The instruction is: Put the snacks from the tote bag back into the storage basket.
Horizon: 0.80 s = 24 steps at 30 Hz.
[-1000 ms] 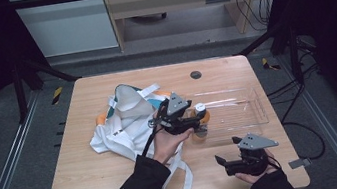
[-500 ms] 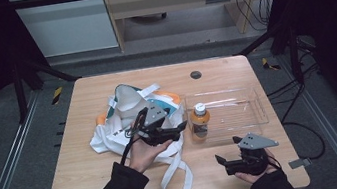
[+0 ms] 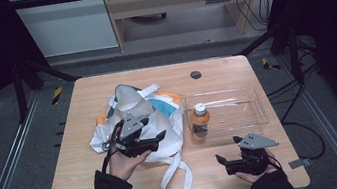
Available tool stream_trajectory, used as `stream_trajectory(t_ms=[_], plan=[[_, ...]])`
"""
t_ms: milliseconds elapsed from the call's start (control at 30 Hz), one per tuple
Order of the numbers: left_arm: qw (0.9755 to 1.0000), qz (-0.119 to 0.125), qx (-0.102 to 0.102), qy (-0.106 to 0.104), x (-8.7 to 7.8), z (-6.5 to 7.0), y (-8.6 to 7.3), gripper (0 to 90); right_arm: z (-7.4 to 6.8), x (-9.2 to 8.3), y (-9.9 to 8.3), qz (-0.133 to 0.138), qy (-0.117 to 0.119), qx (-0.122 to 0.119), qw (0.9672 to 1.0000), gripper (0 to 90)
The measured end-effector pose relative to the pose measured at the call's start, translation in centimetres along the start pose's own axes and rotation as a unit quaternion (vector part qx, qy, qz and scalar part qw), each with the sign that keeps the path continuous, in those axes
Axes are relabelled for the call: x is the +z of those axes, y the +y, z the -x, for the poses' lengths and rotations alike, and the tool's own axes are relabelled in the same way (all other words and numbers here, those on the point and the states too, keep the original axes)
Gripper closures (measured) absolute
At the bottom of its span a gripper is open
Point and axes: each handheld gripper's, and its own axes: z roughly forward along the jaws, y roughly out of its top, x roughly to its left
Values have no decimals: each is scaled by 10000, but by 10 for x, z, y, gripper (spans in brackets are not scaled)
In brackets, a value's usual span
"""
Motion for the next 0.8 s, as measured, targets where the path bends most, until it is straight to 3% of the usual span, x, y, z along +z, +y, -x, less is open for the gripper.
stream_trajectory(t_ms=[600, 800], plan=[[9990, -126, -240, 345, -47, -21, -55, 272, 2, 0, -1, -12, -52, 7, 10000, 113], [9977, -163, -331, 570, -62, -30, -73, 270, 2, 1, -2, -78, -81, -29, 9999, 112]])
